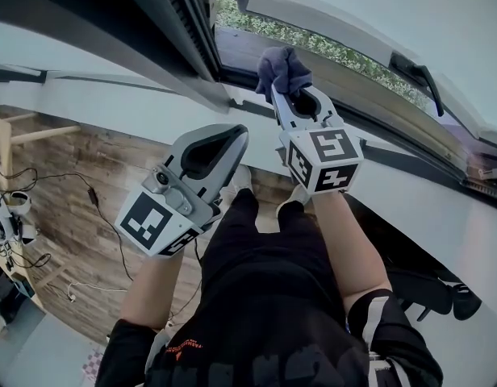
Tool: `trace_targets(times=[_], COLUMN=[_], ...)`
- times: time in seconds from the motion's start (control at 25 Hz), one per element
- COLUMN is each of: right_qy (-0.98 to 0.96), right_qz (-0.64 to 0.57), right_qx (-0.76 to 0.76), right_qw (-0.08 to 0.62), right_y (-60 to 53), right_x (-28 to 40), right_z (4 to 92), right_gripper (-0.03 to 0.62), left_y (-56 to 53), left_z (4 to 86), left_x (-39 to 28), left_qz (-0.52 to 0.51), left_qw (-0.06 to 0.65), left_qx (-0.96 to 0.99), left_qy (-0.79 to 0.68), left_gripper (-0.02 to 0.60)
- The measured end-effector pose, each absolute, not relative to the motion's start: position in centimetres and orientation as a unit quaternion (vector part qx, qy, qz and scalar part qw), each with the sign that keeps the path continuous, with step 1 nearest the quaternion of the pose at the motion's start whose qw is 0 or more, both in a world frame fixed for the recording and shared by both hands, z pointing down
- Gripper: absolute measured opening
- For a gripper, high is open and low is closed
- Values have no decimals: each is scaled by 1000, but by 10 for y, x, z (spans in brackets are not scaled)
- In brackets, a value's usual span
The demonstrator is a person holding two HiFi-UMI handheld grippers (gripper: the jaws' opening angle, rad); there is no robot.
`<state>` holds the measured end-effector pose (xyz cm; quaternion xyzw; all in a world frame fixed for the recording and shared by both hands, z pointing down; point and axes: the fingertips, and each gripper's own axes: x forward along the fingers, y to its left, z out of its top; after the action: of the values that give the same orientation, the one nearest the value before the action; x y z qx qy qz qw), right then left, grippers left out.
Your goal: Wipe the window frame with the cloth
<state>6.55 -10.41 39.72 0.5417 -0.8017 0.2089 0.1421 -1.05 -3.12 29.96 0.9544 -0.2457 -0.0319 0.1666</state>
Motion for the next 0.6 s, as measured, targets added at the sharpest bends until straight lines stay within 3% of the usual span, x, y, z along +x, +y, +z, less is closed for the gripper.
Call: trace_targets(times=[0.6], right_qy=[-782], right_qz=[223], right_qx=[566], right_qw=[137], right_y=[-81], right_x=[113], right_z=[399], right_gripper=[57], left_y=[-17], left_z=[297], left_x=[22], left_qz=[-22], left_qw=[162], left_qx=[961], left_qy=[-222], left_gripper=[20])
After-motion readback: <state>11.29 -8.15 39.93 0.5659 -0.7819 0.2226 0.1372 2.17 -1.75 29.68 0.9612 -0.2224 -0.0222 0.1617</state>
